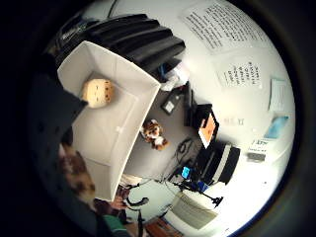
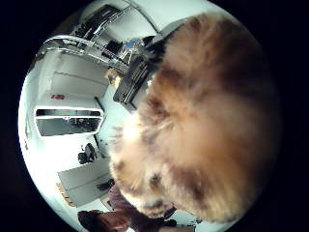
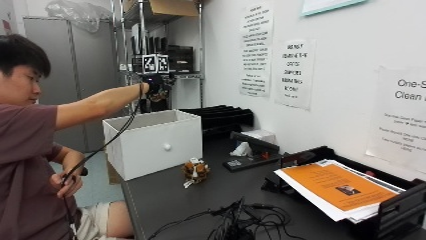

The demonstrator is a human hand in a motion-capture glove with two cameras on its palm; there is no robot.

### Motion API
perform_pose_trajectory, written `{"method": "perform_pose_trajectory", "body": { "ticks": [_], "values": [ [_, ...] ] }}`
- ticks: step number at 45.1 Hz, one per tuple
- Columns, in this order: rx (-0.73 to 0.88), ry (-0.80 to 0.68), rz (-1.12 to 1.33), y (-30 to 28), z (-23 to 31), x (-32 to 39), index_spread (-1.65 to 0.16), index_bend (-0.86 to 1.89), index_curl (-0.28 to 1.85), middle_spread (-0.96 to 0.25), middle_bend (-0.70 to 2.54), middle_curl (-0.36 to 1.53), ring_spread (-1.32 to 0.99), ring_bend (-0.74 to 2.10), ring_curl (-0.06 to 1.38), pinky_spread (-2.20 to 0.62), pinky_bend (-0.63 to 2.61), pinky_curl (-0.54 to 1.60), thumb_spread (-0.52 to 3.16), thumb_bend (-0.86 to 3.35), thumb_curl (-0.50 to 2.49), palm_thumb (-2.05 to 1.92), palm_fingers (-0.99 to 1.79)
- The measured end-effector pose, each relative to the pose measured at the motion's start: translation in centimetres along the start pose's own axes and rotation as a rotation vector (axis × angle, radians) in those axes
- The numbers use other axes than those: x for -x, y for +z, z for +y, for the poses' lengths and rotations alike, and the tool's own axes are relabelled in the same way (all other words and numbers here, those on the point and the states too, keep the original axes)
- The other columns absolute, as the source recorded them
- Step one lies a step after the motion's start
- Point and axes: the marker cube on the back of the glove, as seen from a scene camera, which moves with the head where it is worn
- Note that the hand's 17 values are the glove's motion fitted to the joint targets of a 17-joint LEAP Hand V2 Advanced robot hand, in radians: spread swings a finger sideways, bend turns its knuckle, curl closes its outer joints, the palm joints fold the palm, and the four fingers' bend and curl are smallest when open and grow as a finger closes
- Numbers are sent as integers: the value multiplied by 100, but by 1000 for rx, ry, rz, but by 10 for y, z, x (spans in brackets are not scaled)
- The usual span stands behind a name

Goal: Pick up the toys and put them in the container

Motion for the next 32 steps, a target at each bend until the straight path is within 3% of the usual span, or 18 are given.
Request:
{"method": "perform_pose_trajectory", "body": {
  "ticks": [15,18,20,22,26,32],
  "values": [
    [51,81,10,13,13,-24,-28,84,111,-32,109,101,-40,137,74,-36,124,56,100,-2,77,58,65],
    [87,110,-48,17,15,-26,-28,69,108,-31,102,97,-39,131,72,-34,120,54,107,-5,72,49,42],
    [119,134,-69,18,16,-27,-26,42,101,-28,75,89,-32,114,71,-25,128,61,112,-9,66,37,-38],
    [152,137,-68,19,18,-28,-24,24,92,-21,53,81,-25,97,67,-18,133,59,114,-8,62,30,-65],
    [180,121,-75,19,23,-29,-22,3,74,-11,28,70,-16,71,56,-9,130,52,116,-6,57,24,-61],
    [128,169,-147,15,21,-24,-19,-2,55,-2,11,58,-8,51,45,-2,118,47,118,-4,51,18,-52]
  ]
}}
